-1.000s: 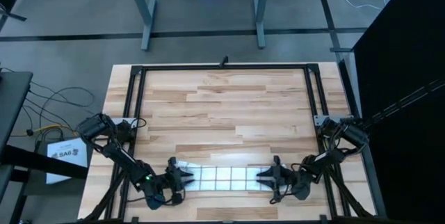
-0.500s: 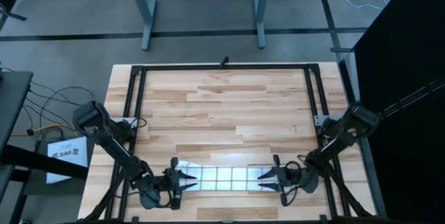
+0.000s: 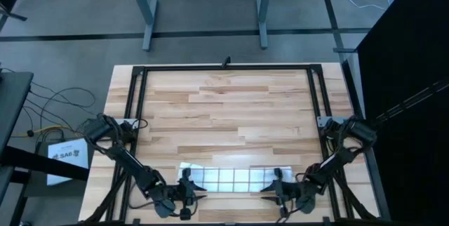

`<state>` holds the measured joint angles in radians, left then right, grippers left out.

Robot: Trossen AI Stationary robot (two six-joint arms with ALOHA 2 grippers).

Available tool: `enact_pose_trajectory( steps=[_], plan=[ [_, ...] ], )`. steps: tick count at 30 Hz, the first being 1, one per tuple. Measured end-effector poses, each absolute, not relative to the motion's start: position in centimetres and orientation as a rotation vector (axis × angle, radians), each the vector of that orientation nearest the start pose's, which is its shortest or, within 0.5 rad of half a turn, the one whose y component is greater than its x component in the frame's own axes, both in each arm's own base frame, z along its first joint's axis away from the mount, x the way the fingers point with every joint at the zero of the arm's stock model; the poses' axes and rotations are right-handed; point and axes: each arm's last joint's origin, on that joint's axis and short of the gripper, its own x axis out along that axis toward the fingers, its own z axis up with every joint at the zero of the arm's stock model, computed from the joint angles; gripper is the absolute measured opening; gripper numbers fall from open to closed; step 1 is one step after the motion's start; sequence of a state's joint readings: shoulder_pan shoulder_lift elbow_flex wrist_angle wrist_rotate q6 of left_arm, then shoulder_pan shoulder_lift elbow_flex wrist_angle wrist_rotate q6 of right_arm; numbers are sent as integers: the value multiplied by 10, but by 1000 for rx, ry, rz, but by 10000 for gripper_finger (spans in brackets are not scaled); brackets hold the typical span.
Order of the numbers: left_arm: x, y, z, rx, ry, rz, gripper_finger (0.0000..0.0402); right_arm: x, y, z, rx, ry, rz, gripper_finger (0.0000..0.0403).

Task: Roll towel
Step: Fold the white towel

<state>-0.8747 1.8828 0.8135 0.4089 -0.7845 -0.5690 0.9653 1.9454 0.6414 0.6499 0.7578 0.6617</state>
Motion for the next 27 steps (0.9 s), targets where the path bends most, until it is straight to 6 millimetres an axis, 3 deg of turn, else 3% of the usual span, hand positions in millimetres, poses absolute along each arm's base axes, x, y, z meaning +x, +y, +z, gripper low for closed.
enact_pose_trajectory(
  steps=[7,15,27],
  plan=[
    [238,-231,100,-49,487,99,76,196,223,64,195,460,-22,98],
    [220,-189,74,-123,453,135,74,196,194,56,204,444,-77,98],
    [212,-131,64,-172,421,98,57,201,139,51,205,451,-87,98]
  ],
)
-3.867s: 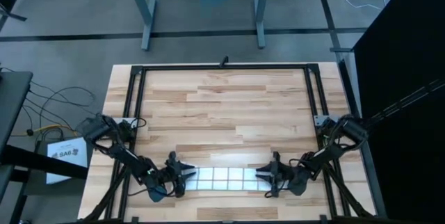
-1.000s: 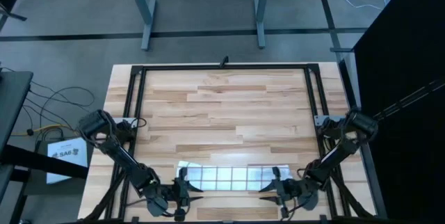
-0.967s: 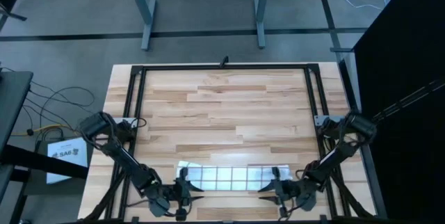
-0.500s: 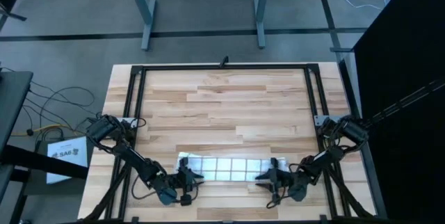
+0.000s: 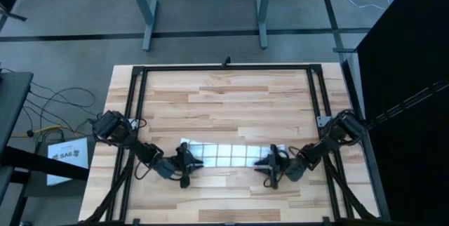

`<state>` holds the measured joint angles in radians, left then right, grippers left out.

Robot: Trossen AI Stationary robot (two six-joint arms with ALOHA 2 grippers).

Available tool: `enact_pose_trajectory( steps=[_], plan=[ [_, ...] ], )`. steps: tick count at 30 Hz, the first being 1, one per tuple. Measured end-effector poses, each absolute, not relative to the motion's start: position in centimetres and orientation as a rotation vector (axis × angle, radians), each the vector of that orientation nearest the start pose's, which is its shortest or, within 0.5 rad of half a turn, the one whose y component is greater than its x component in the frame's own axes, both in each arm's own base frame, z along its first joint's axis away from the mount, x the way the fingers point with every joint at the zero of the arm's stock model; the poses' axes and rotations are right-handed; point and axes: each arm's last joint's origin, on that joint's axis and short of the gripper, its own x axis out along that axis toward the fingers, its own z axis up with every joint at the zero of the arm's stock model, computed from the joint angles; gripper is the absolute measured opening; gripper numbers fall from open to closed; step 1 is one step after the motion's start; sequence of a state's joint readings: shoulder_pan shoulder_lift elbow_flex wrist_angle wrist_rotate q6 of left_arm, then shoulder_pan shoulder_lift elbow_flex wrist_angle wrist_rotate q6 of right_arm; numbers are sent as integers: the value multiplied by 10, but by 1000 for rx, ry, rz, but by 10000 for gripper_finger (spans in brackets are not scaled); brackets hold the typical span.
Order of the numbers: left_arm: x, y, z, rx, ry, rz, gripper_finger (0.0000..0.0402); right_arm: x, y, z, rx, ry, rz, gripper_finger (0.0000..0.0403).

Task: Roll towel
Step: Fold the white towel

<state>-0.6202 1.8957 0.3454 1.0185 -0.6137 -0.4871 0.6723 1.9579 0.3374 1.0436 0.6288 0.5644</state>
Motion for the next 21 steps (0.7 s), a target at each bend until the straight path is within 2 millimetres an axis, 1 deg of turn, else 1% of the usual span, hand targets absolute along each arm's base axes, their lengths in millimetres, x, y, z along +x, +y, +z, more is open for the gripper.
enact_pose_trajectory(
  steps=[7,14,18,21],
  plan=[
    [207,-108,62,-165,417,96,57,195,107,51,208,434,-68,98],
    [207,-83,61,-158,417,114,57,194,83,51,206,430,-87,98],
    [209,-73,63,-169,397,110,57,196,75,52,200,429,-88,98],
    [214,-76,65,-171,387,69,57,196,77,53,192,414,-55,98]
  ],
)
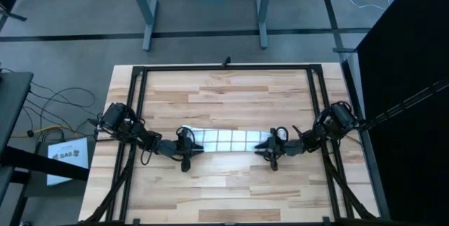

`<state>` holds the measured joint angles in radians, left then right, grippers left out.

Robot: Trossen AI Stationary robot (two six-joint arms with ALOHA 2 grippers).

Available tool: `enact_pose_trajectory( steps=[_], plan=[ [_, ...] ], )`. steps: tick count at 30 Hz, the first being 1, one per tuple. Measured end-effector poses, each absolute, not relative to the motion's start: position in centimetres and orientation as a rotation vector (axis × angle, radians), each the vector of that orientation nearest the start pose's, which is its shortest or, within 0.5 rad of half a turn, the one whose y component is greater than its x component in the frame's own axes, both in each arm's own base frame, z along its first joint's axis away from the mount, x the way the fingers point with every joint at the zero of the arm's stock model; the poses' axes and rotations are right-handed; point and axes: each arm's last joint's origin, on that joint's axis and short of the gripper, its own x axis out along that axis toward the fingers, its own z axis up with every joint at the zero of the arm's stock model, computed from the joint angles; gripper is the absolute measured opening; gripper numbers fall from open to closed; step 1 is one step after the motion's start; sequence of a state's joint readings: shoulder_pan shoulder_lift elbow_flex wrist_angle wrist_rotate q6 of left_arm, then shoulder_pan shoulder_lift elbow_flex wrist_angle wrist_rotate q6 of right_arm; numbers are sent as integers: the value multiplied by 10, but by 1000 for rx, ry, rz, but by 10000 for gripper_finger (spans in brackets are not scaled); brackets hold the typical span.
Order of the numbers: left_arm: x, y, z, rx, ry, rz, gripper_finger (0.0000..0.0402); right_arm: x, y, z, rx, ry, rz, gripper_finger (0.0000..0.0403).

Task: Roll towel
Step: Fold the white towel

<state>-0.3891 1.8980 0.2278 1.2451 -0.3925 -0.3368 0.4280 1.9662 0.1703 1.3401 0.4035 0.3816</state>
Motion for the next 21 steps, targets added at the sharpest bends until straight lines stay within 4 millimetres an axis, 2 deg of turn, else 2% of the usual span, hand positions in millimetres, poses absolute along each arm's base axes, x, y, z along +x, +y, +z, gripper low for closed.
enact_pose_trajectory(
  steps=[8,12,17,21],
  plan=[
    [231,-111,76,-159,334,-73,57,192,106,57,184,396,82,98],
    [245,-131,84,-120,386,-105,56,197,118,58,185,394,118,98],
    [268,-154,110,-13,493,-116,56,210,128,58,156,422,119,98],
    [281,-162,136,64,542,-115,56,217,126,61,136,448,100,98]
  ],
)
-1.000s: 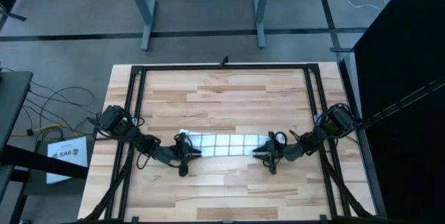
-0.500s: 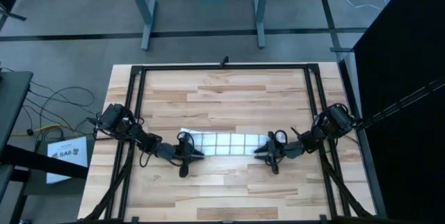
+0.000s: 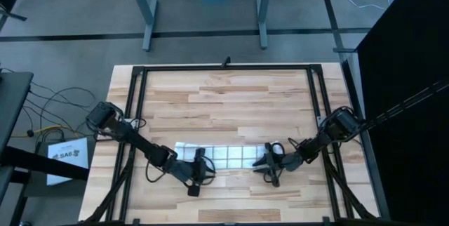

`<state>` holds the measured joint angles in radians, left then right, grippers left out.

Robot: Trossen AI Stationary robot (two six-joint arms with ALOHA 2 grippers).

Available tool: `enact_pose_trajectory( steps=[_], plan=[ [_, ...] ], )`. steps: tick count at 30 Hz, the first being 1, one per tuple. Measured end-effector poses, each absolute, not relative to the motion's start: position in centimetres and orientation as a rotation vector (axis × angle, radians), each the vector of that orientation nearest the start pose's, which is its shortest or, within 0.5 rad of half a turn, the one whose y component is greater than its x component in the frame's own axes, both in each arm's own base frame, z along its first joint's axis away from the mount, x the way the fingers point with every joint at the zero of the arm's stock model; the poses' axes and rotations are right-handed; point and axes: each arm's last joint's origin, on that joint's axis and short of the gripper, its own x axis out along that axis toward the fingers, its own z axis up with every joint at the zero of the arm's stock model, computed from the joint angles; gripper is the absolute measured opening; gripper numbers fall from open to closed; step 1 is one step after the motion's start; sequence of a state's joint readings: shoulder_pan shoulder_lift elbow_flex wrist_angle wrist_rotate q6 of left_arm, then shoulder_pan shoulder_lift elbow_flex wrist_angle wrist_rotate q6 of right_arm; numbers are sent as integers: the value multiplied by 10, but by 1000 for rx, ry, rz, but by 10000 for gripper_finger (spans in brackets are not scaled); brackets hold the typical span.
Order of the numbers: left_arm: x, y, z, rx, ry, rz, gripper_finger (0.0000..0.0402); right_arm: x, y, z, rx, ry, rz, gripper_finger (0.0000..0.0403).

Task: Roll towel
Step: Fold the white towel

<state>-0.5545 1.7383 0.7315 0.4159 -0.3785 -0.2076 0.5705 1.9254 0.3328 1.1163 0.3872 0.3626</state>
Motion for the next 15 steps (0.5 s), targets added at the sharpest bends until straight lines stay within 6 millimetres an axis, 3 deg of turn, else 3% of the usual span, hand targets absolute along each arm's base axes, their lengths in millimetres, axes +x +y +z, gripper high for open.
enact_pose_trajectory(
  steps=[7,15],
  plan=[
    [280,-160,167,96,527,-120,56,219,102,95,58,481,23,98],
    [267,-151,198,78,502,-122,56,224,103,172,13,403,49,98]
  ],
)
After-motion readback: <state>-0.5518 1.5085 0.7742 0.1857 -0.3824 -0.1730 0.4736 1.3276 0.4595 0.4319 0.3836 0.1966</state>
